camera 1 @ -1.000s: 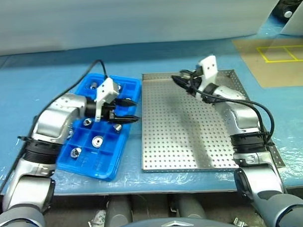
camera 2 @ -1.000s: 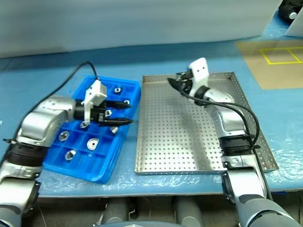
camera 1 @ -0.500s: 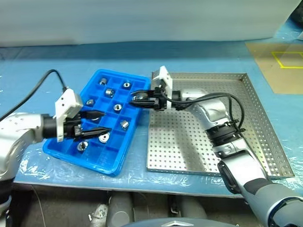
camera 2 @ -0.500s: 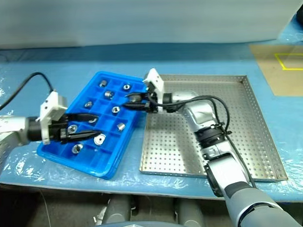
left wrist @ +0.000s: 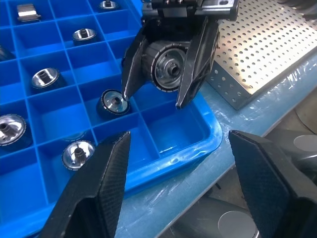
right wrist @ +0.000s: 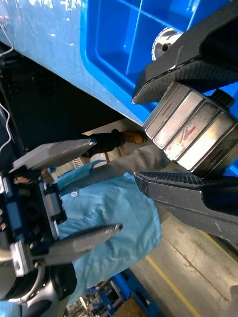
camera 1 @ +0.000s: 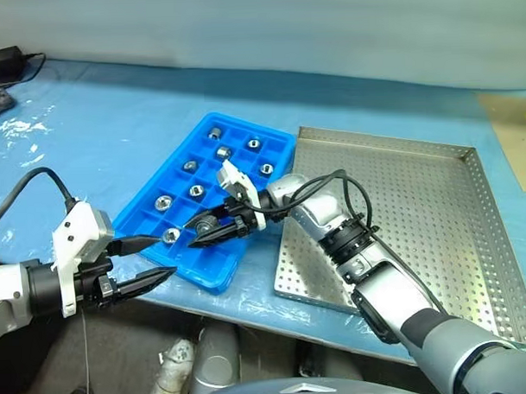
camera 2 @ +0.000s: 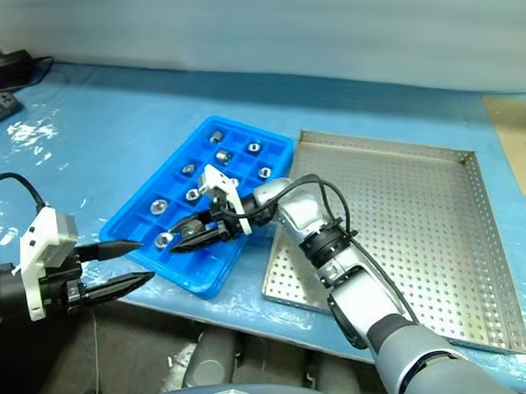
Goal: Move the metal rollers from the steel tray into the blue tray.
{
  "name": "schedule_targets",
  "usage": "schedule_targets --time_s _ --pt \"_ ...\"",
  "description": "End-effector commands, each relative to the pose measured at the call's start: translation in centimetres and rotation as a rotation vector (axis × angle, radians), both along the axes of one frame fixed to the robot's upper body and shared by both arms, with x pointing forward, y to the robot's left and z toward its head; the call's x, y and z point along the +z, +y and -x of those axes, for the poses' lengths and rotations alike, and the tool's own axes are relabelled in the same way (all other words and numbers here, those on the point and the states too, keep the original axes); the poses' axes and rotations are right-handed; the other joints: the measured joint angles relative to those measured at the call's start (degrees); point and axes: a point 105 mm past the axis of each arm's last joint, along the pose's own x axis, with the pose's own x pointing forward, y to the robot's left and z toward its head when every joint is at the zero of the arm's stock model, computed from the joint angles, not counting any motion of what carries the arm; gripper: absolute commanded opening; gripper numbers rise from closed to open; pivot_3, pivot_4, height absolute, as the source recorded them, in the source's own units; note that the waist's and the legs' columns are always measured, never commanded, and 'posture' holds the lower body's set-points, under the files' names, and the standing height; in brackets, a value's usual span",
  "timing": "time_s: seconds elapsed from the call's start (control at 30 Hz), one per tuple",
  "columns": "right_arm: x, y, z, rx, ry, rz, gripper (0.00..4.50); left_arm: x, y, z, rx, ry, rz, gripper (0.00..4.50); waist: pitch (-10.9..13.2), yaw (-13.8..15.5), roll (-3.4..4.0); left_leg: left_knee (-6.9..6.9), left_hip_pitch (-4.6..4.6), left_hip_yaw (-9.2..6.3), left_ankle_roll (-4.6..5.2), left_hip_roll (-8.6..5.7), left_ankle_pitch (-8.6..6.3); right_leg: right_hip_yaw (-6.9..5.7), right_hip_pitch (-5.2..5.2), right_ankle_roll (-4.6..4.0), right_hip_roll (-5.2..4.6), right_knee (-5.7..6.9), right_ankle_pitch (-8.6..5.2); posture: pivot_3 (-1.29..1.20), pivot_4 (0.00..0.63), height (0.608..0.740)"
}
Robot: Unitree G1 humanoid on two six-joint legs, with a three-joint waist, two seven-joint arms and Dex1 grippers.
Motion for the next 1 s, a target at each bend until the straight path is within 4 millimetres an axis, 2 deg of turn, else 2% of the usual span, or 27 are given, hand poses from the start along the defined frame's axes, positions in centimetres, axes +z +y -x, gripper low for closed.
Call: schedule_targets --time_s 0.03,0.23,0.5,0.7,0.87,1.0 --pt "-0.3 0.0 0.5 0.050 -0.045 0.014 1.72 0.4 -0.5 0.4 0.011 -0.037 0.004 3.34 0.00 0.76 0.00 -0.04 -0.01 0.00 0.00 -0.02 0.00 0.02 -0.01 0.01 0.00 -0.01 -0.01 0.61 0.150 0.740" --pt "-1.9 -1.6 1.1 0.092 -0.021 0.090 1.72 0.2 -1.0 0.3 0.009 -0.035 0.019 3.34 -0.01 3.23 -0.01 -0.11 -0.01 0.00 -0.01 -0.06 0.01 0.11 -0.03 0.10 0.03 -0.04 -0.05 0.59 0.150 0.740" --pt "-2.1 -2.3 1.3 0.076 0.023 0.091 1.72 0.3 -1.0 -0.8 -0.024 -0.035 0.022 3.34 -0.04 4.50 -0.04 -0.13 0.12 0.00 -0.06 -0.09 0.04 0.21 -0.01 0.42 0.06 0.01 -0.23 0.54 0.150 0.740" --pt "-2.1 -2.0 0.4 0.002 0.021 0.105 3.70 0.4 -1.1 -1.6 -0.052 -0.037 0.021 3.34 -0.05 4.46 -0.05 -0.13 0.15 0.01 -0.13 -0.08 0.08 0.23 -0.02 0.27 0.09 0.09 -0.14 0.50 0.150 0.740" --pt "-1.3 -2.5 -0.6 -0.069 -0.025 0.072 3.70 0.4 -1.7 -2.7 -0.100 -0.046 0.029 3.34 -0.06 4.26 -0.06 -0.13 0.21 0.00 -0.25 -0.01 0.15 0.25 -0.01 0.28 0.20 0.17 -0.15 0.41 0.150 0.740" --pt "0.7 -3.9 -1.2 -0.123 -0.047 0.023 3.70 0.5 -2.6 -4.3 -0.159 -0.062 0.046 3.34 -0.07 3.93 -0.07 -0.08 0.23 0.01 -0.36 -0.02 0.23 0.26 0.00 0.32 0.21 0.26 -0.11 0.31 0.150 0.740"
